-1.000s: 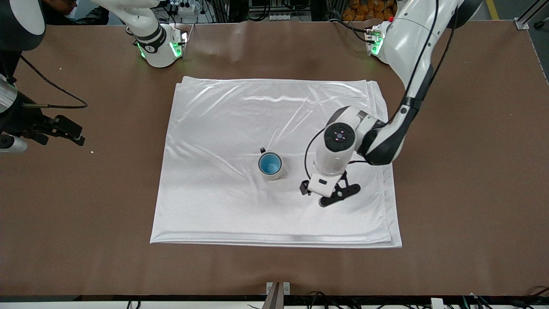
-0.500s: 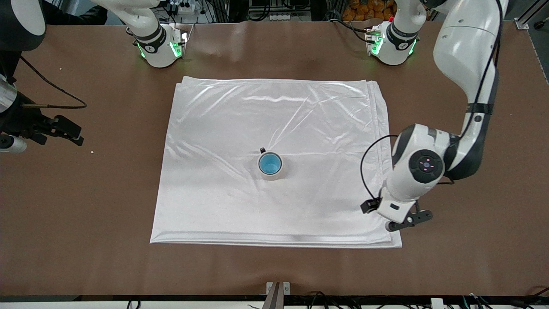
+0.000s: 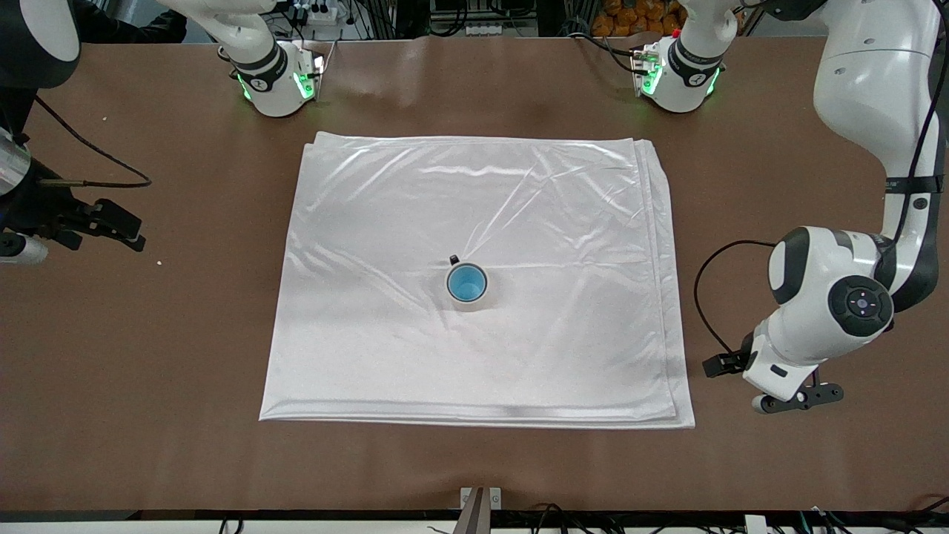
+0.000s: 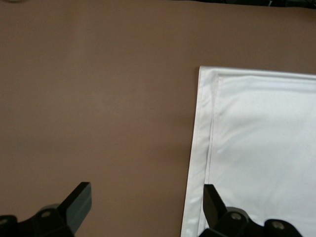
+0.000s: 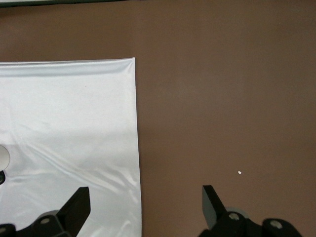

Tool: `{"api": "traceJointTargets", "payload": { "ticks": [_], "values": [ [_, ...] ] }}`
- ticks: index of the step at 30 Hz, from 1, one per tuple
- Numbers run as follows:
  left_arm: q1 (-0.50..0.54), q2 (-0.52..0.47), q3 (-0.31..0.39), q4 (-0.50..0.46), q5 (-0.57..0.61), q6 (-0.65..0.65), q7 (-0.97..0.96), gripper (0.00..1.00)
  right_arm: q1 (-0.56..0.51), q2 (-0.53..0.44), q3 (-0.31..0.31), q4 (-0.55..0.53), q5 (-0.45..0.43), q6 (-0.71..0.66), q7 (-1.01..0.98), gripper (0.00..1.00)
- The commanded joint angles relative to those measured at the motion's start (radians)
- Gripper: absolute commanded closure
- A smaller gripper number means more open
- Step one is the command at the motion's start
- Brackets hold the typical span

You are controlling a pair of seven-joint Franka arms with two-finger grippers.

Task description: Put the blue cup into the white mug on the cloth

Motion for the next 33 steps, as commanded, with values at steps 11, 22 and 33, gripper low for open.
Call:
{"api": "traceJointTargets", "payload": {
  "ticks": [11, 22, 33],
  "values": [
    [-0.014, -0.288, 0.067, -0.046, -0.026, -0.312, 0.052, 0.0, -0.005, -0.031, 0.007, -0.028, -0.01, 0.008, -0.005, 0.0],
    [-0.016, -0.32, 0.089, -0.002, -0.014, -0.429, 0.233, 0.0, -0.005, -0.031, 0.007, -0.028, -0.008, 0.008, -0.003, 0.0],
    [-0.019, -0.351, 0.027, -0.003, -0.017, -0.441, 0.217, 0.0, -0.005, -0.031, 0.007, -0.028, -0.005, 0.01, -0.003, 0.0]
  ]
}}
